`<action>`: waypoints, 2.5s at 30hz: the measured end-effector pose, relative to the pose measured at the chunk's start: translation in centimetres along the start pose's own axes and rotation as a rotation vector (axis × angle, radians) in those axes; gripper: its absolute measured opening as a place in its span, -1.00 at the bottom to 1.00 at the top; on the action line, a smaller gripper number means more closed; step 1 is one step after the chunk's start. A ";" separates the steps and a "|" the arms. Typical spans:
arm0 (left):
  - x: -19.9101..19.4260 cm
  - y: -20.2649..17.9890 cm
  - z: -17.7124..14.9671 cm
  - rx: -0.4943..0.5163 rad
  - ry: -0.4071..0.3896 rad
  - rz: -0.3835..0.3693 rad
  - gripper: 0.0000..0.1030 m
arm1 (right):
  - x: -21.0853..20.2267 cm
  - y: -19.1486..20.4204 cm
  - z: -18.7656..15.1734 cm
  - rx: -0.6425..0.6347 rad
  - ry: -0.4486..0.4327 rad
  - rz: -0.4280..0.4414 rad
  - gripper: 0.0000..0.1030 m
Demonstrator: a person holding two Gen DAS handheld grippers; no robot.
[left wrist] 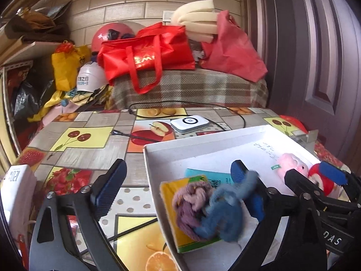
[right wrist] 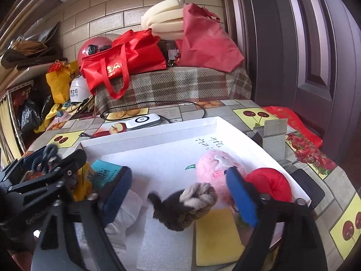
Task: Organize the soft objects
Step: 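Carry the scrunchies with the left tool while the right carries the rope knot into the tray, releasing both, then move the left tool to the patterned cloth while the right moves to the cream foam block, then grasp the patterned cloth with the left tool while the right grasps the cream foam block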
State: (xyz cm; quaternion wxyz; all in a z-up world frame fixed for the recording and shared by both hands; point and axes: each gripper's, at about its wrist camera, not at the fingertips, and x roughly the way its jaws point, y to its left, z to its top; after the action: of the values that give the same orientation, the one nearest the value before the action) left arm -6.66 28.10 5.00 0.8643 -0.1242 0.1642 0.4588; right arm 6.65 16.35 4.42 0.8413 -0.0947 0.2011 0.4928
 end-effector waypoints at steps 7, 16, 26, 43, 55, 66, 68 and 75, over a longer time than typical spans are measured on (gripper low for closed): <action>-1.1 1.2 -0.2 -0.052 -0.051 0.032 0.99 | -0.9 0.6 0.0 -0.032 -0.050 -0.011 1.00; -3.1 1.7 -1.0 -0.064 -0.049 0.018 0.99 | -3.2 1.4 -0.5 -0.083 -0.148 -0.029 1.00; -6.7 -0.7 -2.5 0.062 -0.096 -0.052 0.99 | -6.4 -1.1 -2.1 -0.081 -0.123 -0.064 1.00; -9.8 -8.1 -5.1 0.259 0.125 -0.481 0.99 | -8.6 -17.6 -4.7 0.189 0.145 -0.052 1.00; -5.8 -16.3 -7.2 0.331 0.424 -0.482 0.97 | -3.6 -12.2 -5.5 -0.212 0.394 0.076 0.80; -4.3 -19.7 -8.0 0.471 0.464 -0.475 0.53 | -3.7 -11.3 -5.7 -0.269 0.378 0.205 0.11; -4.6 -19.5 -7.9 0.466 0.443 -0.473 0.04 | -3.9 -12.0 -5.5 -0.230 0.372 0.194 0.11; -5.0 -18.7 -7.1 0.400 0.398 -0.485 -0.40 | -8.9 -15.8 -6.0 -0.050 0.238 0.108 0.11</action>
State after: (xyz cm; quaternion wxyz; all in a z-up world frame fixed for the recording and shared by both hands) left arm 5.12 11.55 1.71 0.9063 -0.0749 0.3813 0.1663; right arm 14.99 -0.63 2.28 0.7810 -0.1625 0.2923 0.5274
